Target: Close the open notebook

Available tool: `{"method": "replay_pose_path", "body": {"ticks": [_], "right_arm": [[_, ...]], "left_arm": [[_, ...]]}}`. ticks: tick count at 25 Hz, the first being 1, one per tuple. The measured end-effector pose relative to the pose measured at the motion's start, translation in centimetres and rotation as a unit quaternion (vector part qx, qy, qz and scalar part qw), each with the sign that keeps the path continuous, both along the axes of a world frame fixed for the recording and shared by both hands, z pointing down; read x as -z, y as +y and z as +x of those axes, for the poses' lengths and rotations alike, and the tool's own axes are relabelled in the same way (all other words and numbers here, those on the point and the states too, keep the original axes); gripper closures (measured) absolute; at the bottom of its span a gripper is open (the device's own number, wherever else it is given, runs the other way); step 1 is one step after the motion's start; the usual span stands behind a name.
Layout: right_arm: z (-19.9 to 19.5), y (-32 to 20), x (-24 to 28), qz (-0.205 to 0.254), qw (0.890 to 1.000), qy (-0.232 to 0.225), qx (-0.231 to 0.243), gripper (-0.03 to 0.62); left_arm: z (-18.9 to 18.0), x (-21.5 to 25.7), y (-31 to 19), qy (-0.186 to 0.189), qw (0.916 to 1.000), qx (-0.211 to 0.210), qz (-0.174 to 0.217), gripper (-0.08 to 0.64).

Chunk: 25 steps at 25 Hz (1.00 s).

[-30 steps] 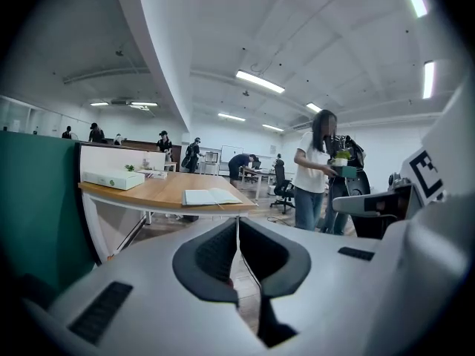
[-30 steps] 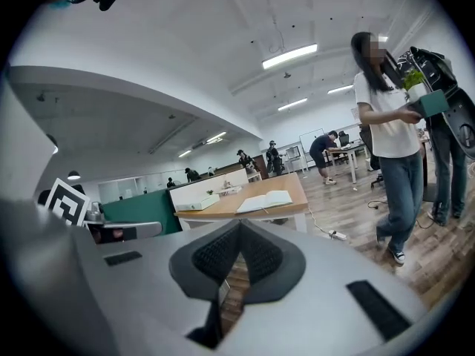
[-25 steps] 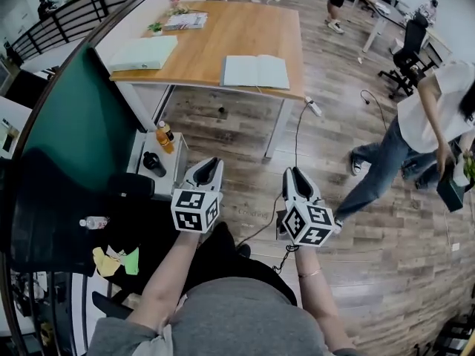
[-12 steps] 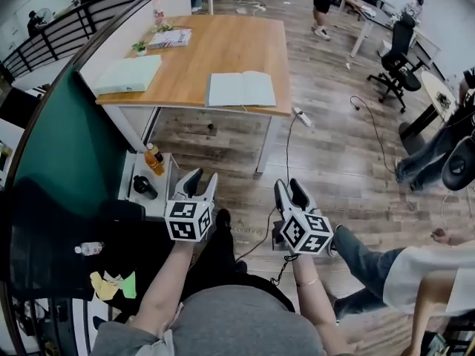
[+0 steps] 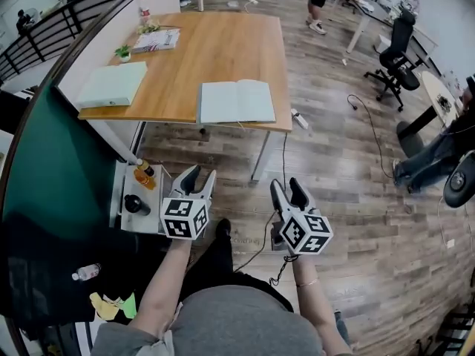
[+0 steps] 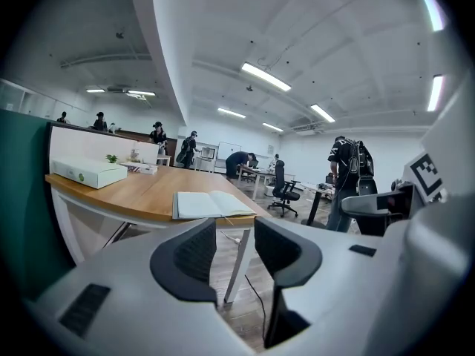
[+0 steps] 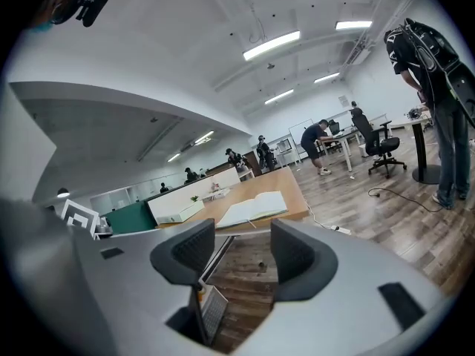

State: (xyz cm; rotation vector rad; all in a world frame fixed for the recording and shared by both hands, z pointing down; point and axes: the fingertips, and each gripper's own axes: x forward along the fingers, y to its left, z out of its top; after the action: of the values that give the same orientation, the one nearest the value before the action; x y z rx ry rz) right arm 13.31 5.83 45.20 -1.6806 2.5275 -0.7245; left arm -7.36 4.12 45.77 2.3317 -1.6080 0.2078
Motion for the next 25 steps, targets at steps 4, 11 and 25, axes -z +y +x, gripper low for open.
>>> {"method": "replay_pose_path", "body": {"ticks": [4, 11, 25], "right_arm": [[-1.1, -4.6, 0.1, -0.005, 1.000, 0.007, -0.010, 0.365], [-3.2, -11.6, 0.3, -0.013, 1.000, 0.015, -0.022, 0.367], [-5.0, -18.7, 0.0, -0.023, 0.999, 0.028, -0.035, 0.371]], "left_arm": [[-1.4, -0.3, -4.5, -0.008, 0.9999, -0.002, -0.011, 0.405], [-3.4, 0.4, -11.5, -0.011, 0.9997, -0.022, 0.001, 0.407], [-7.0, -1.2, -18.6, 0.000, 0.9996, 0.002, -0.029, 0.405]]}}
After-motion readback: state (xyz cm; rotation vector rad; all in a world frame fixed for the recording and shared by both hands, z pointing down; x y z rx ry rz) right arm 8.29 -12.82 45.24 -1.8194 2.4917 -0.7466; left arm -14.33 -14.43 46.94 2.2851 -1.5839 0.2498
